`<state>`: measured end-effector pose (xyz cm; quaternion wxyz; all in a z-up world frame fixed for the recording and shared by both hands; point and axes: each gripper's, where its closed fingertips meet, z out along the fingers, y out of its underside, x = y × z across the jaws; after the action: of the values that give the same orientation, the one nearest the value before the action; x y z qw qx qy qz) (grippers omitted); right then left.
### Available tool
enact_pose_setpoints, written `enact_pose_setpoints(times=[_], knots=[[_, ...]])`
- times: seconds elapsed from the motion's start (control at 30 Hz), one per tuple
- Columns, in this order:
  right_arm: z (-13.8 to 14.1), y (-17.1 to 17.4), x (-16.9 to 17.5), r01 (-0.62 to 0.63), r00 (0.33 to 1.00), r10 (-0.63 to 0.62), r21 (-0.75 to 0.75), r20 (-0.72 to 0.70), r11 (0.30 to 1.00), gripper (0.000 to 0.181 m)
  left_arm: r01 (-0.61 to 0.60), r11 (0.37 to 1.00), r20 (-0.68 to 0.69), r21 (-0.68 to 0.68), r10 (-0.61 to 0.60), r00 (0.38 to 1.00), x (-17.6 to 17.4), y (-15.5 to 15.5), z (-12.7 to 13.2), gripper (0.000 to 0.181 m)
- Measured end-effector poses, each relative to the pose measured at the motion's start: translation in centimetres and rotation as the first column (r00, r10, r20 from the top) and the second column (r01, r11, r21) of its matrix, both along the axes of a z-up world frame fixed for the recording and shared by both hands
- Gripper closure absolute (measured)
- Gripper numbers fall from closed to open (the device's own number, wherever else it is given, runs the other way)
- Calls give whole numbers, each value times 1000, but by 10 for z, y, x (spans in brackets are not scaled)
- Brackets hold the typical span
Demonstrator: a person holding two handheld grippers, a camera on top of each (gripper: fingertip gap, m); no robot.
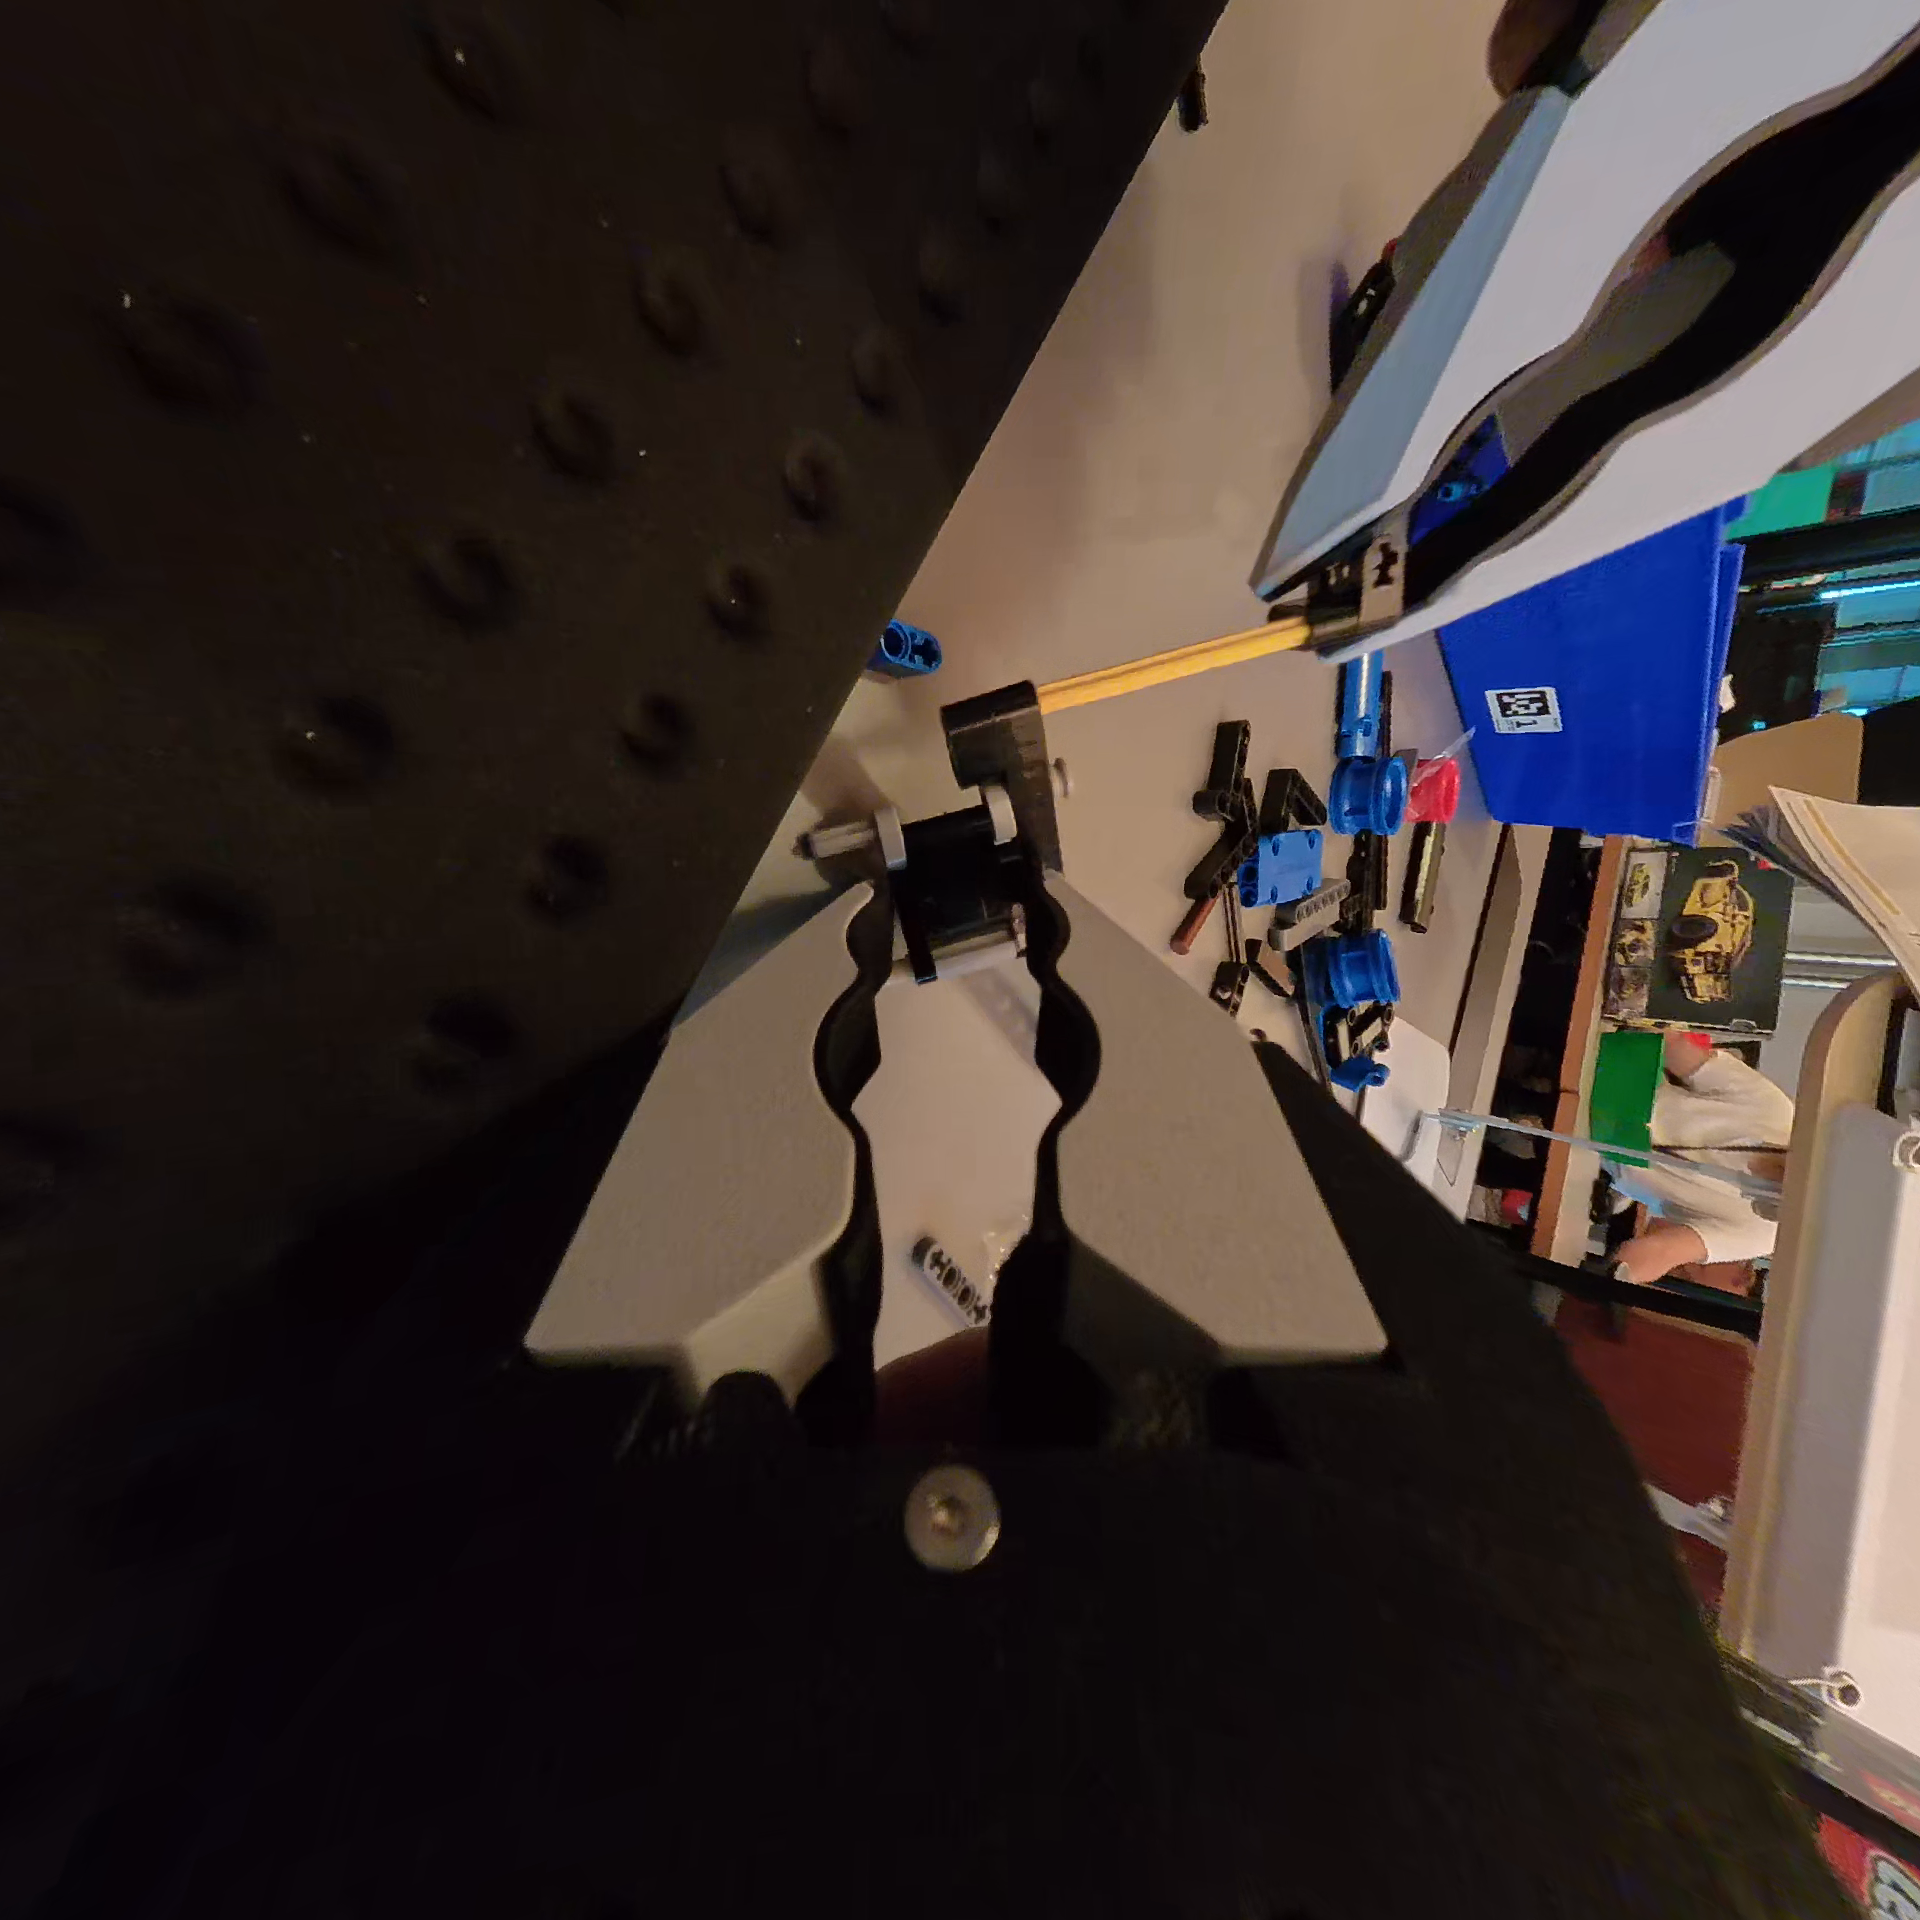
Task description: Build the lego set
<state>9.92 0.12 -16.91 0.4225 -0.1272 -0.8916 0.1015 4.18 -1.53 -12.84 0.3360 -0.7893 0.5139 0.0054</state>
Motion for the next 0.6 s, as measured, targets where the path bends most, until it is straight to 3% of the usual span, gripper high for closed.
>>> enact_pose_setpoints(times=[0.2,0.4,0.6], knots=[[0,-1,1,9,1000,-9,-27,5,1000,157,-79,997,-15,-23,79,997,2,-1,3,169],[0,-4,2,12,1000,-11,-42,18,999,157,-149,988,-193,-47,138,972,-5,-5,-7,169],[0,-6,6,10,999,-5,-90,52,996,155,-201,978,-151,-59,190,970,-4,-4,-10,170]])
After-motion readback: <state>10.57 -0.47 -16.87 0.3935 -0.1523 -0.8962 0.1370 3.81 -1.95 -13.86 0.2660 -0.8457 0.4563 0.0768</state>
